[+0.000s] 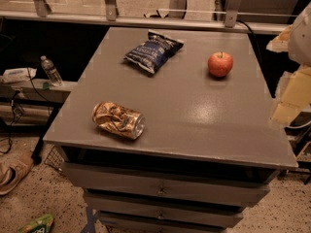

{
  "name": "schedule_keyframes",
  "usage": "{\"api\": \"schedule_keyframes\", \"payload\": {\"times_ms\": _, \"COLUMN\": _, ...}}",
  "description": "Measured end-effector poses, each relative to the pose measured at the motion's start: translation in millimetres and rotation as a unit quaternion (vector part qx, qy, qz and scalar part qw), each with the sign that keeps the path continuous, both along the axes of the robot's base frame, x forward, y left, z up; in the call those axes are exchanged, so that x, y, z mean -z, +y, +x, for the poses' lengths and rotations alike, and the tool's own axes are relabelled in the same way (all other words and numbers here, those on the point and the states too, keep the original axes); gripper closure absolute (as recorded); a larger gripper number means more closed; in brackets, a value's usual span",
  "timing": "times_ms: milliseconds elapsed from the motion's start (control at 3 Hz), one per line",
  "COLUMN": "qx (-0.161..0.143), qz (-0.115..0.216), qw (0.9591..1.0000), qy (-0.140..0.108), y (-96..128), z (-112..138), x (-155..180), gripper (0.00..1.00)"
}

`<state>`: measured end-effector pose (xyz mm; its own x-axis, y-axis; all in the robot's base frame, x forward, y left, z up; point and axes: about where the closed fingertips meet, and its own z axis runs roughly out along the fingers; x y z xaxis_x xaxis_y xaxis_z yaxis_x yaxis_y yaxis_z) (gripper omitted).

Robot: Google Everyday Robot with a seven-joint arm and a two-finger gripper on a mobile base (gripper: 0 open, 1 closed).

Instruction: Place orange can upright

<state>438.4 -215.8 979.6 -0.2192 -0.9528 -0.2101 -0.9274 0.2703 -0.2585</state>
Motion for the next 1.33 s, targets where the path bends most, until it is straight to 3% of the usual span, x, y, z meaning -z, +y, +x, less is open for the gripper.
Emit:
{"api": "schedule_keyframes", "payload": {"times_ms": 333, "qx": 0.000, "qz": 0.000, "qw": 1.0000, "qy": -0.001, "y": 0, "z": 0, "x": 0, "gripper": 0.00}}
{"api": "schedule_keyframes", "payload": {"times_ms": 667, "qx": 0.002, "qz": 0.004, "qw": 1.0000, "qy": -0.001, "y": 25, "z": 1, "x": -3, "gripper": 0.00}}
{"api": "schedule_keyframes", "payload": {"times_ms": 1000, "qx": -0.010, "qz": 0.031, "qw": 0.9993, "qy": 0.018, "y": 74, "z": 9, "x": 6, "gripper": 0.00}}
{"api": "schedule_keyframes", "payload": {"times_ms": 1333, "qx": -0.010, "qz": 0.031, "qw": 0.9993, "qy": 0.018, "y": 75, "z": 9, "x": 6, "gripper": 0.00}}
